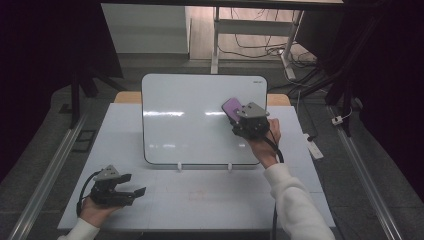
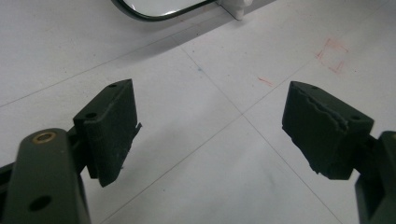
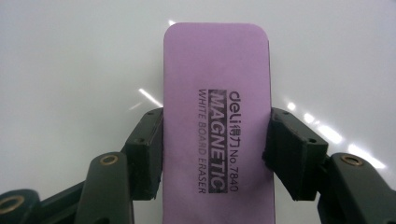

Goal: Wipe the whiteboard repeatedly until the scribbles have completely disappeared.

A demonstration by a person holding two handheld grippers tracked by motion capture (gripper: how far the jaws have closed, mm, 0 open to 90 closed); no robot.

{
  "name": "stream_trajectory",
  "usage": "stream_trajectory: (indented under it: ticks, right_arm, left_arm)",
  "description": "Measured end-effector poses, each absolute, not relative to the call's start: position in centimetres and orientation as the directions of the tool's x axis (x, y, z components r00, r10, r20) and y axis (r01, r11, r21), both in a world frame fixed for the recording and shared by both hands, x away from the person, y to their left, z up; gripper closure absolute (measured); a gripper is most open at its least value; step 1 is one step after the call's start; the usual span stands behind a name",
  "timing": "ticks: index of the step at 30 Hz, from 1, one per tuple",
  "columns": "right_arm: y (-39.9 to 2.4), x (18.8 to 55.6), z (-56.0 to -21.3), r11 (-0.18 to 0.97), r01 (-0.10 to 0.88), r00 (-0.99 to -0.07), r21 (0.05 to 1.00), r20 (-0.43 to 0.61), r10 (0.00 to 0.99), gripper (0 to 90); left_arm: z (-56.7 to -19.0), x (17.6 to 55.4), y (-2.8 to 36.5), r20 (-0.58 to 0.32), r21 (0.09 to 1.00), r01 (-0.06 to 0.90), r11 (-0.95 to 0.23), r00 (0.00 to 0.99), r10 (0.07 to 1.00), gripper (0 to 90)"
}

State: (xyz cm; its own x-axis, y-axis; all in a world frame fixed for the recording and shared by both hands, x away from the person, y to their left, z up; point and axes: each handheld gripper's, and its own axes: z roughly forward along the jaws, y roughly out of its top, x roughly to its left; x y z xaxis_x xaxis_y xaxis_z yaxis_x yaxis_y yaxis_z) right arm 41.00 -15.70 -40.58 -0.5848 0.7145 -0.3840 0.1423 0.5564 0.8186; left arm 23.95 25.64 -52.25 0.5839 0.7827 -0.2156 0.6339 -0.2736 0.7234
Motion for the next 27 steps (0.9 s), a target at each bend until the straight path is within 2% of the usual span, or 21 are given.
stream_trajectory:
  ticks: [3,13,18,27]
  right_arm:
    - [-16.4,40.2,-41.1,0.552,0.169,-0.605,0.817,-0.355,0.712,41.1]
    - [-19.7,35.0,-42.2,0.462,0.152,-0.671,0.874,-0.252,0.698,41.0]
    - [-21.3,32.6,-43.1,0.428,0.176,-0.691,0.886,-0.198,0.695,41.0]
    - [-22.2,30.7,-43.9,0.372,0.192,-0.732,0.908,-0.12,0.67,41.0]
  left_arm:
    - [-52.2,23.9,25.6,-0.214,0.723,0.633,-0.276,0.585,0.782,19.4]
    - [-52.1,23.9,25.6,-0.212,0.727,0.63,-0.273,0.585,0.783,19.4]
    - [-52.0,23.9,25.5,-0.213,0.731,0.627,-0.268,0.583,0.784,19.5]
    - [-51.7,23.9,25.3,-0.197,0.749,0.605,-0.269,0.592,0.782,20.2]
